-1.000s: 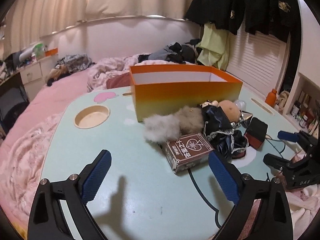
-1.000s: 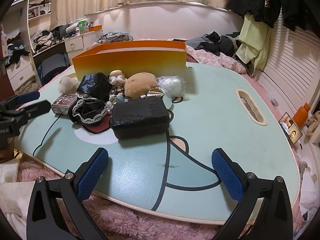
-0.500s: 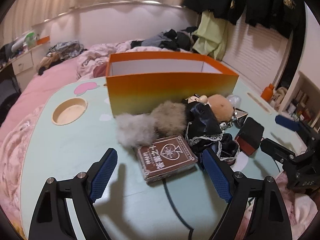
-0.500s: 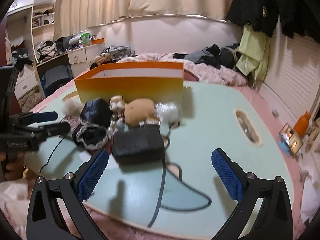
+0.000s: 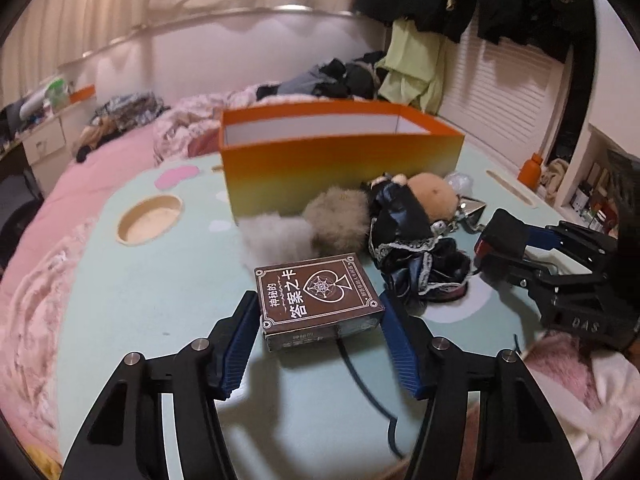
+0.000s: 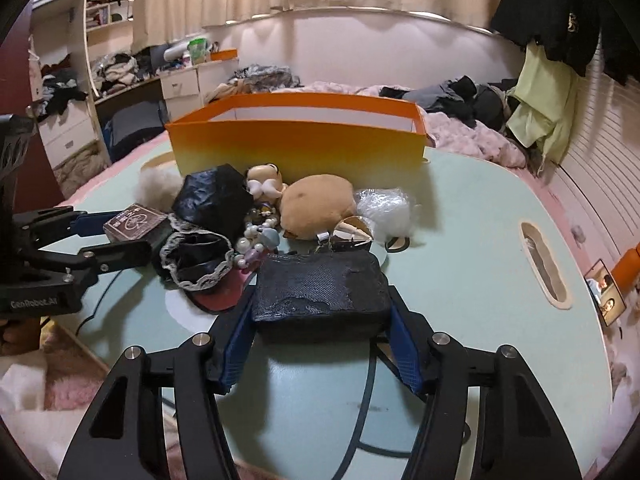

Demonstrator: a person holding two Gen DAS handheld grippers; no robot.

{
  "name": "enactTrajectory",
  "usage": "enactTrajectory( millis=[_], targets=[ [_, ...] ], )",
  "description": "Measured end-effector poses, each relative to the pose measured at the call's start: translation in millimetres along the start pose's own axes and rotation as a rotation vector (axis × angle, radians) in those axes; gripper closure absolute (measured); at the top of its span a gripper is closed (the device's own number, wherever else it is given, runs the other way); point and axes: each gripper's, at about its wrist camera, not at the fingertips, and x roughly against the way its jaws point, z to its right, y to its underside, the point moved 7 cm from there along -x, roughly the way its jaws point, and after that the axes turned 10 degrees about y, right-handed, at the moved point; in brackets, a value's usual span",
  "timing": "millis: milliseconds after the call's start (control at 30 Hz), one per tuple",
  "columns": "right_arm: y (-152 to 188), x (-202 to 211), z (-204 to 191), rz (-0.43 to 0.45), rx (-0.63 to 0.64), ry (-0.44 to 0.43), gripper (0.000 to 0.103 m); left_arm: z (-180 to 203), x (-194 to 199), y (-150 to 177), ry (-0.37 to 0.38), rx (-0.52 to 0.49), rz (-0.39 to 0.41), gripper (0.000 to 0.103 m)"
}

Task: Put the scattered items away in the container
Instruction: 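Grasp the black case with the right gripper while the left grasps the brown card box, then carry both items over the orange box and open both grippers to drop them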

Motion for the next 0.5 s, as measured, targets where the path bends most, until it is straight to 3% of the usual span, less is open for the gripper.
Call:
enactTrajectory(
  millis=[200,367,500],
  targets=[
    [-11,25,7,0.071,-0.056,-0.056,0.042,-2,38,-36,0.014,-0.008,0.119,0.043],
    [-59,38,15,0.145,-0.082,-0.098,0.042,-4,36,-83,0.001,-0.027,0.167,0.043],
    [-107,24,19,0.170,-0.099,-0.114,0.042,-6,14,-122,0.040,-0.013,0.149,0.043]
  ],
)
